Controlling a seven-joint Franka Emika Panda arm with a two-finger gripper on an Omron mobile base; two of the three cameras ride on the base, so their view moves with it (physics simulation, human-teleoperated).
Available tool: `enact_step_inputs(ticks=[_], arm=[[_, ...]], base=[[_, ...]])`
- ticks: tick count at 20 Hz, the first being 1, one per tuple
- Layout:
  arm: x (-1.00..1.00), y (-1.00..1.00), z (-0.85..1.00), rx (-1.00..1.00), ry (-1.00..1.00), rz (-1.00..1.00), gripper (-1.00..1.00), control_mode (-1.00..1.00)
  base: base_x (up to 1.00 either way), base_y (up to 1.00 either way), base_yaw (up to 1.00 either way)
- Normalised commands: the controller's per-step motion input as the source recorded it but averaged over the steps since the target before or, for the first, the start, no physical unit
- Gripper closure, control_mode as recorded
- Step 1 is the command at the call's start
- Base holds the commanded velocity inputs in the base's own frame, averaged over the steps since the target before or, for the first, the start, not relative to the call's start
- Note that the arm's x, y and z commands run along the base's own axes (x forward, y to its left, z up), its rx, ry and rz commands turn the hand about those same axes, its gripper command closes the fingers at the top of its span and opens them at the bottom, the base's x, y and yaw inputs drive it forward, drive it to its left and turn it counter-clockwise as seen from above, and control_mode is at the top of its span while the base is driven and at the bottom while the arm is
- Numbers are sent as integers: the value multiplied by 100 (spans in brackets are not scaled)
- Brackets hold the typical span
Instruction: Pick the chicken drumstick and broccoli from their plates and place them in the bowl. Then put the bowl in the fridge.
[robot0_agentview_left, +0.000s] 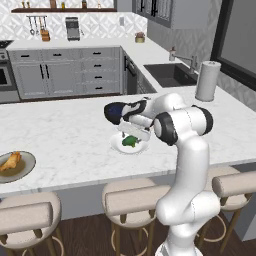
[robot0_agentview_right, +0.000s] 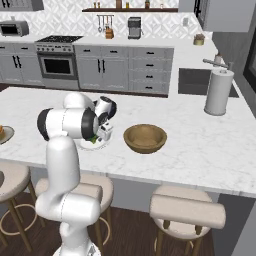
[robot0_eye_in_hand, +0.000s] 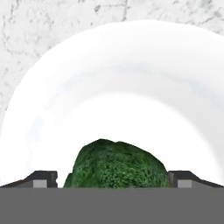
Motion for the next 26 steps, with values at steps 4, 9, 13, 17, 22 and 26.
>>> enact_step_inputs(ticks=[4,9,13,17,22,26], arm=[[0,45,-42,-3,0,0,100,-100],[-5,32,-17,-2,-1,0,100,-100],[-49,3,0,0,0,0,100,-100],[-84,0,13,0,-9,-2,100,-100],[-59,-7,57,-1,-25,-2,100,-100],[-32,-34,73,-5,-9,-3,100,-100]], base=[[0,0,0],[0,0,0],[0,0,0],[0,0,0],[0,0,0],[0,0,0]])
